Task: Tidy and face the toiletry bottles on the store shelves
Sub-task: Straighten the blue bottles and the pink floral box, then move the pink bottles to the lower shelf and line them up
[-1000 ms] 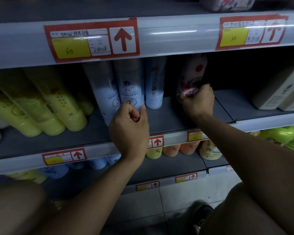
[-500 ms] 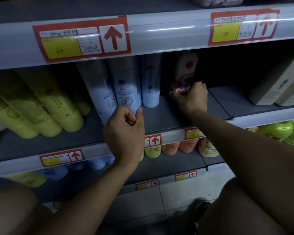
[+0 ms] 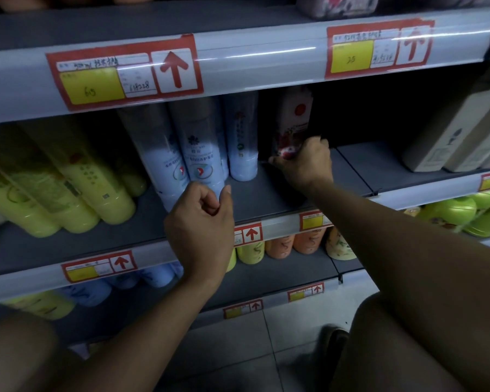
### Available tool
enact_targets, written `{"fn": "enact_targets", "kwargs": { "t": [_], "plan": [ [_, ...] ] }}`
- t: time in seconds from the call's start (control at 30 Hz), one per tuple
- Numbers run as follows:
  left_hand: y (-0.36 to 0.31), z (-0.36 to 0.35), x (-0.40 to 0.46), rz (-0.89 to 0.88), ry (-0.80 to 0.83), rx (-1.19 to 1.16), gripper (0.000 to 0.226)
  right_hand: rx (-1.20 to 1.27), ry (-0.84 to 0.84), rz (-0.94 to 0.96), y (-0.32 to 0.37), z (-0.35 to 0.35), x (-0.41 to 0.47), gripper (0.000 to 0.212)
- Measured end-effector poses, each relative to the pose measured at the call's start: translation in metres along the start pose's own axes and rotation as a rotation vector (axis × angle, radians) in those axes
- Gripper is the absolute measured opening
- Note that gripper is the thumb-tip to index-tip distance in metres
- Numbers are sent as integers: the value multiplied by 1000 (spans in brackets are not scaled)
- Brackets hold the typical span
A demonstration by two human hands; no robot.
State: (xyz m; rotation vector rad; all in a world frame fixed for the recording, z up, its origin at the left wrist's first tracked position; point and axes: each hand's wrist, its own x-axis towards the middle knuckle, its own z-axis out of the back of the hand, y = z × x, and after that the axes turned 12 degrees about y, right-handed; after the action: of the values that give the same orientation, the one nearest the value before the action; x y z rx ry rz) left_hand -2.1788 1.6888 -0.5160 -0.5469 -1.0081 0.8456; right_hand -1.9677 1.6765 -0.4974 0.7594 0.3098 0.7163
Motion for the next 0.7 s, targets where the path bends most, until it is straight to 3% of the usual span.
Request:
{"fn": "enact_targets", "kwargs": {
  "t": [0.27, 0.43, 0.5, 0.7],
  "plan": [
    [-14, 0, -5, 41, 72, -60, 42, -25, 42, 28, -17, 19, 0, 69],
    [-35, -1, 0, -48, 180, -89, 38, -70, 52, 45, -21, 49, 8, 30],
    [-45, 0, 3, -59, 215, -83, 35, -74, 37, 95, -20, 62, 4, 17],
    [-82, -1, 4, -144, 179, -113, 27, -16, 10, 296, -25, 85, -25, 10]
  ]
}}
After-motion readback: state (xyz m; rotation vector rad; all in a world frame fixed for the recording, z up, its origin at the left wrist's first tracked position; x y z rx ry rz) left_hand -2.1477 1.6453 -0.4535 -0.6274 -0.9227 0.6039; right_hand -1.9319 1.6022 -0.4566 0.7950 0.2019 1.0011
